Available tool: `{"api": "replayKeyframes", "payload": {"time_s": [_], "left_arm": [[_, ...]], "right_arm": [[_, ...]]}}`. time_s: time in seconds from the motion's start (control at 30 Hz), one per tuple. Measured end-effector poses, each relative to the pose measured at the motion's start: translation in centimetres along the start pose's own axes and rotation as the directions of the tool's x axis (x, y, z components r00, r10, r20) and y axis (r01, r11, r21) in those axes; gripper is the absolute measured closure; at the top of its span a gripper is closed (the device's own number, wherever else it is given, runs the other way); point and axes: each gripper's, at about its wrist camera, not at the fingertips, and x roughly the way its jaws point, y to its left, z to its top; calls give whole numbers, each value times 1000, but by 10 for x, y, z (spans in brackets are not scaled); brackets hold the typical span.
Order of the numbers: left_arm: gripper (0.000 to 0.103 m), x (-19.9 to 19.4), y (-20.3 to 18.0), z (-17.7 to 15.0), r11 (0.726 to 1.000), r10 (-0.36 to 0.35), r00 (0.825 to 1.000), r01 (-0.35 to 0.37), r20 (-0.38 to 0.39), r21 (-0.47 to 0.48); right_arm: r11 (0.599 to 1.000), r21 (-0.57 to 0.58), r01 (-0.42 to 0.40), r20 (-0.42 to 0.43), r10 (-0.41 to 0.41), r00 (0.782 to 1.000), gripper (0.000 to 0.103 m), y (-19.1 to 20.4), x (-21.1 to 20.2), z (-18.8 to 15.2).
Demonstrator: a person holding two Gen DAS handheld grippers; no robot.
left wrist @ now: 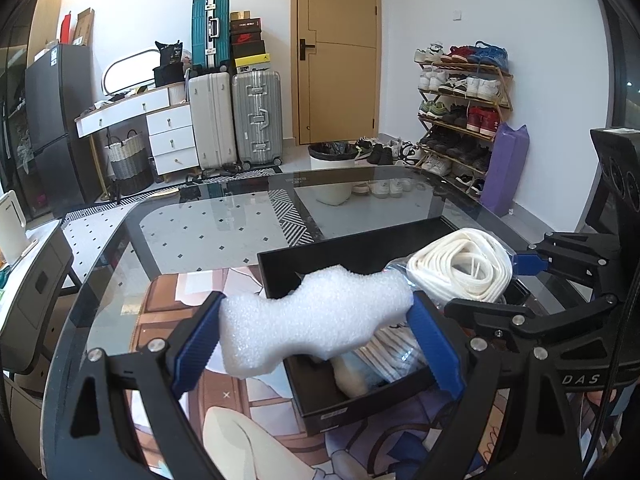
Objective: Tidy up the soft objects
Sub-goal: 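Carry the foam and rope bag over the black box and open both tools, then move the right tool to the red balloon glue packet and close it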
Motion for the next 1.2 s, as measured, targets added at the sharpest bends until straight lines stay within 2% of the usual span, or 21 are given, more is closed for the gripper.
{"api": "replayKeyframes", "payload": {"time_s": [0.13,0.23,0.3,0.37,0.43,0.67,0.9,0.97,1.2], "left_arm": [[13,-1,-1,1,1000,-5,1000,5,-4,1],[12,-2,0,2,1000,-10,1000,10,-10,-4],[12,-2,1,2,1000,-13,1000,13,-12,-5],[12,-2,1,2,1000,-16,1000,15,-18,-7],[12,-3,0,1,1000,-25,999,25,-22,-10],[11,-12,-4,-3,998,-69,997,69,-33,-4],[5,-19,-5,-13,999,-50,998,51,-39,16],[0,-18,-5,-13,999,-41,998,41,-47,14],[0,-28,-5,-12,998,-55,998,55,-18,13]], "right_arm": [[1000,-5,-1,8,1,1000,44,0,-3,-3],[1000,-20,2,34,-1,999,36,2,-10,-8],[999,-26,26,64,-24,998,17,3,-18,-9],[997,-31,68,104,-65,992,10,4,-26,-10],[995,-34,92,133,-86,987,10,4,-35,-11],[996,-10,88,117,-86,989,3,2,-52,-22],[998,4,65,120,-65,991,1,9,-66,-42],[998,13,64,119,-66,991,1,10,-69,-46],[997,30,65,119,-68,991,1,10,-78,-51]]}}
